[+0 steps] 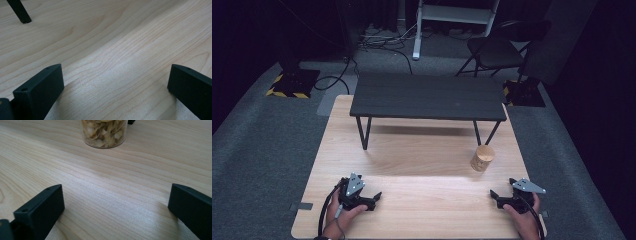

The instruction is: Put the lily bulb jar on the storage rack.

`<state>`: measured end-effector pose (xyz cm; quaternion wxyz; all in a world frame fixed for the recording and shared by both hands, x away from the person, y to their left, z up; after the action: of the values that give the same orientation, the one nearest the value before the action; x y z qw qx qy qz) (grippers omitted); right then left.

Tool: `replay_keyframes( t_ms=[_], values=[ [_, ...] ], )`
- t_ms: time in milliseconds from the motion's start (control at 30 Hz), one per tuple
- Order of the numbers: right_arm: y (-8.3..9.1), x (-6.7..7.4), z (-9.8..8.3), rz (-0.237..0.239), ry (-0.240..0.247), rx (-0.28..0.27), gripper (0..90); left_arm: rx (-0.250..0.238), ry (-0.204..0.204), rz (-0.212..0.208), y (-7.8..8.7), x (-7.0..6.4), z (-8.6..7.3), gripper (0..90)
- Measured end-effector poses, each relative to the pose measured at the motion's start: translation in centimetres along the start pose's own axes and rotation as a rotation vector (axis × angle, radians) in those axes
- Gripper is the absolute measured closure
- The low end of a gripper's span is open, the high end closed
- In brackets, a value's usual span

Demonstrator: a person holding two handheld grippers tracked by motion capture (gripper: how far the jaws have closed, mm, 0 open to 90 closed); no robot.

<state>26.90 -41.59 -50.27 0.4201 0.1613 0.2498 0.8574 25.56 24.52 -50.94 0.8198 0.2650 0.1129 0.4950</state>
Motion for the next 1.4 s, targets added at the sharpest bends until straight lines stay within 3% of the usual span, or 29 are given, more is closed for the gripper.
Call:
replay_keyframes(
  t_ms=[467,767,1000,1167,1400],
  values=[
    [-0.1,-0.1,0.1,0.007,0.002,0.002,0.0,0.0,0.0,0.0,0.0,0.0,0.0,0.5],
    [-0.3,-0.4,1.1,0.024,0.026,0.015,0.3,0.0,0.0,0.0,0.0,0.0,0.0,0.5],
    [-0.9,-0.7,3.5,0.062,0.058,-0.024,0.3,0.001,0.0,0.0,0.0,0.0,0.0,0.5],
    [-1.6,-0.5,5.9,0.081,0.107,-0.019,0.3,0.001,0.0,0.0,0.0,0.0,0.0,0.5],
    [-2.8,-0.9,8.9,0.094,0.116,-0.004,0.5,0.001,0.001,0.0,0.0,0.0,0.0,0.5]
  ],
)
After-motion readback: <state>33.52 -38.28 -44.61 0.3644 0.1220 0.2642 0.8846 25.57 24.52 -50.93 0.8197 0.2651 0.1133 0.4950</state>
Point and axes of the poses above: each handheld gripper's, and its own axes: y roughly backward along the jaws, z roughly out of its top, x roughly to its left, the point moved 4 cm from there along -y, roughly forward along the jaws, and after that the axes turned 8 degrees about z, right-handed, at the moved point
